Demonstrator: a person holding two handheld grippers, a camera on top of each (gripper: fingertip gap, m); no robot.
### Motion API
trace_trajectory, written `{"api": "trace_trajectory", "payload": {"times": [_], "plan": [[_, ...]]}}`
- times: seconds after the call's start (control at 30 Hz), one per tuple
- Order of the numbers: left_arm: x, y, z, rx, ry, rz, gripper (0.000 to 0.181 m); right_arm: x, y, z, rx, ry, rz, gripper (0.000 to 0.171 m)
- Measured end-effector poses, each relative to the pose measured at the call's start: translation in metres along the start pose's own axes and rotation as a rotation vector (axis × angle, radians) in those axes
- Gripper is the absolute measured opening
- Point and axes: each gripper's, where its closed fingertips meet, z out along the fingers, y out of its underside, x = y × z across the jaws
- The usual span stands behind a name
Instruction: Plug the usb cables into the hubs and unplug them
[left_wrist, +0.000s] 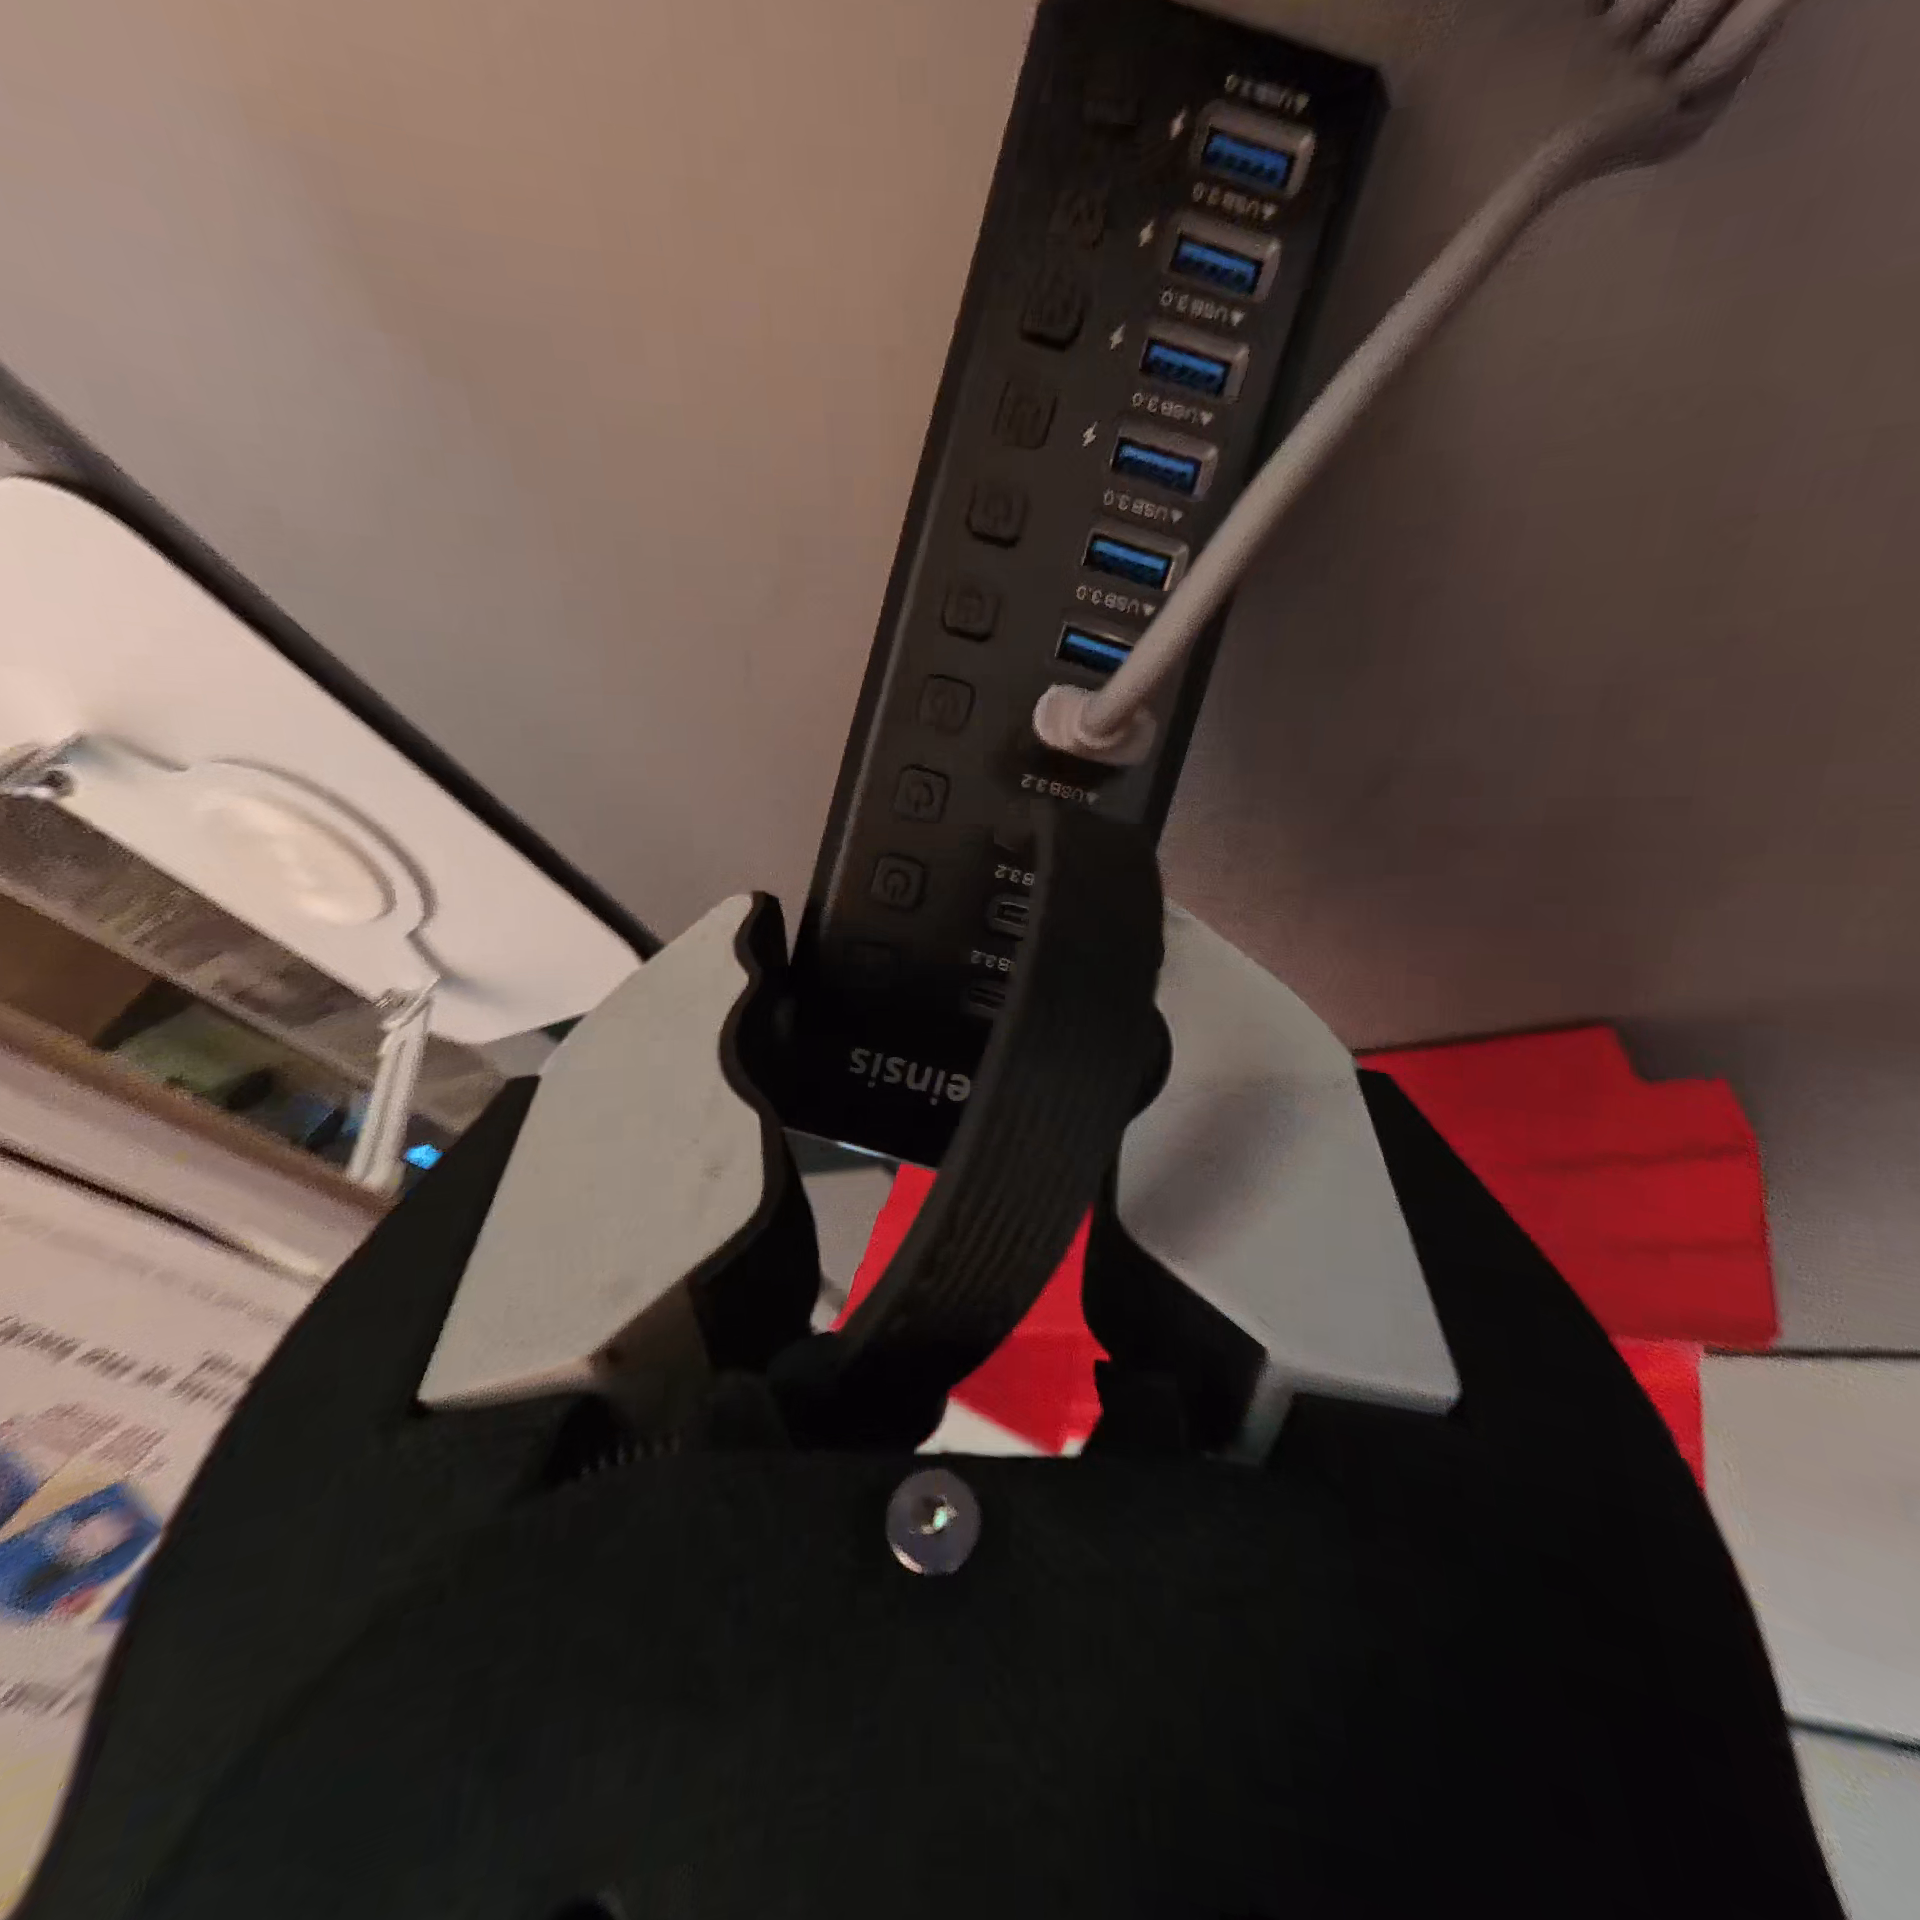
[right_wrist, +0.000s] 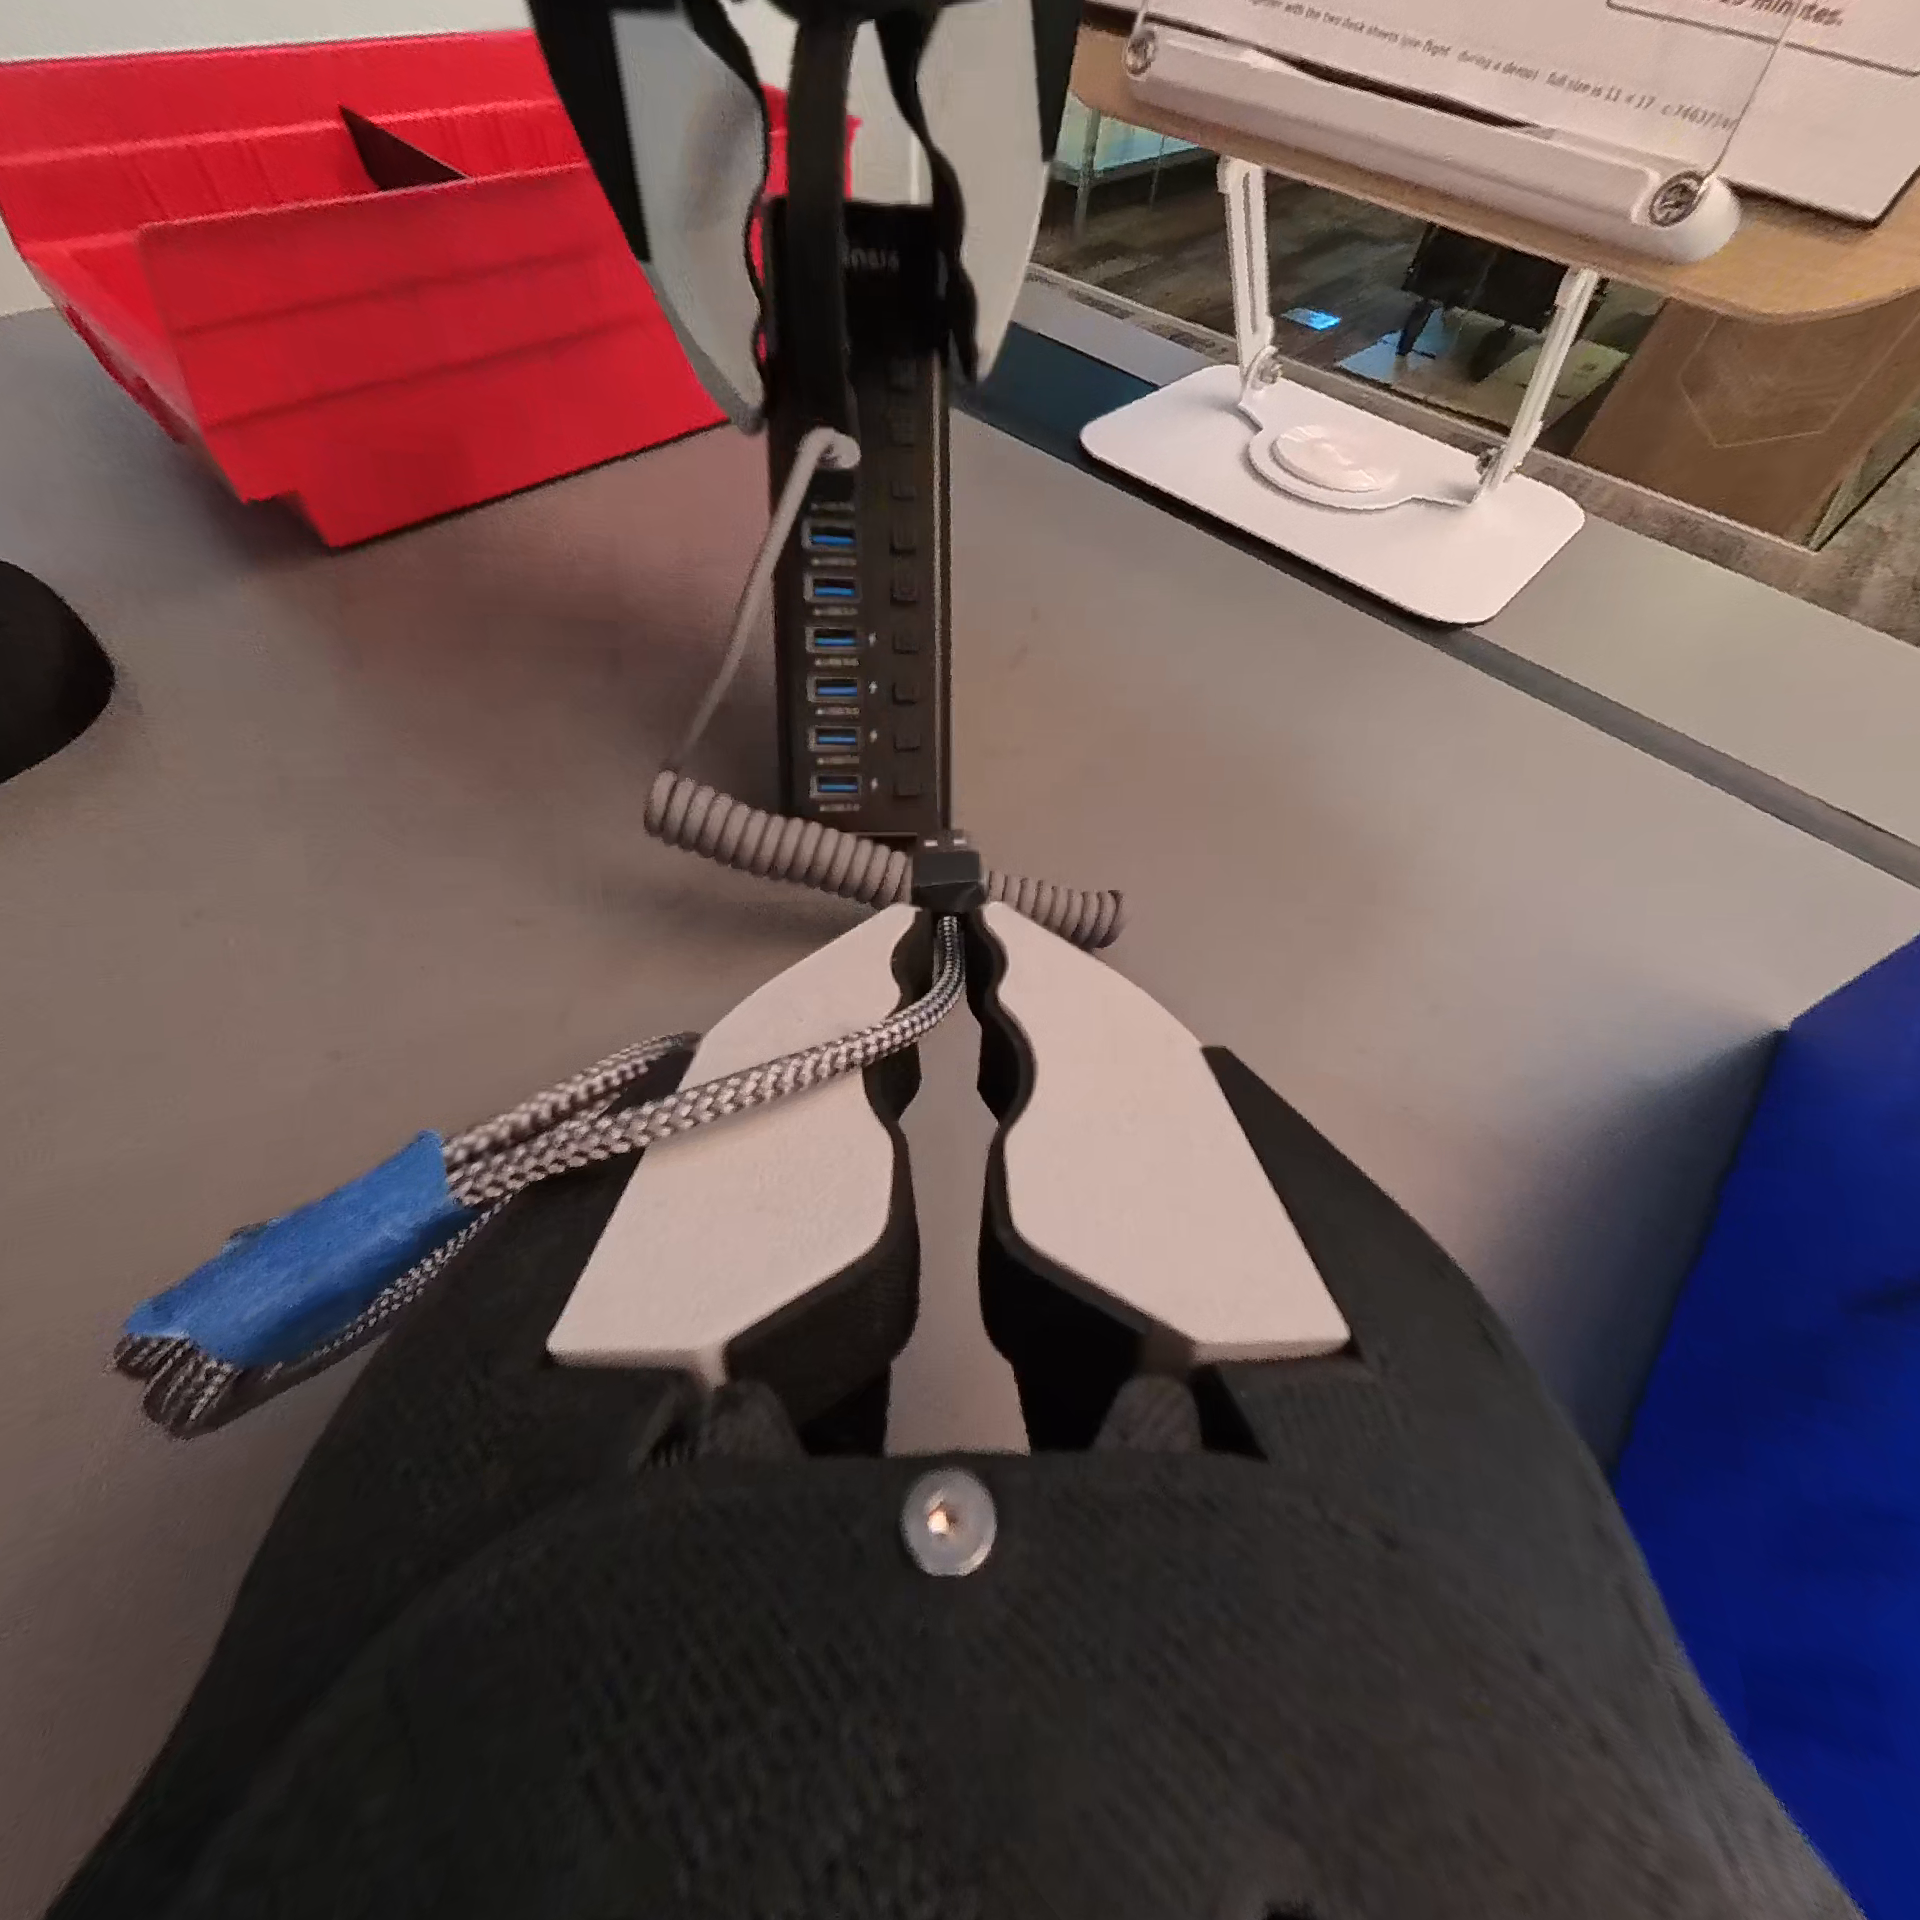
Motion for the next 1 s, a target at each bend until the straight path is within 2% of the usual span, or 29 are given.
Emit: {"api": "trace_trajectory", "payload": {"times": [0.2, 0.3, 0.4, 0.6, 0.77, 1.0], "plan": [[0.007, -0.032, -0.039, -0.224, -0.098, 0.073, 0.062, 0.010, -0.017, -0.019, 0.059, 0.067, -0.014, 0.007], [0.012, -0.048, -0.049, -0.289, -0.128, 0.079, 0.062, 0.017, -0.028, -0.037, 0.099, 0.093, -0.025, 0.007], [0.016, -0.060, -0.055, -0.339, -0.150, 0.074, 0.062, 0.023, -0.025, -0.045, 0.055, 0.104, -0.022, 0.007], [0.018, -0.082, -0.062, -0.380, -0.162, 0.072, 0.062, 0.028, -0.015, -0.046, 0.017, 0.091, 0.001, 0.007], [0.018, -0.074, -0.059, -0.409, -0.158, 0.036, 0.062, 0.032, -0.016, -0.047, 0.035, 0.099, -0.003, 0.007], [0.020, -0.074, -0.058, -0.346, -0.126, -0.034, 0.062, 0.033, -0.014, -0.045, 0.026, 0.099, -0.004, 0.007]]}}
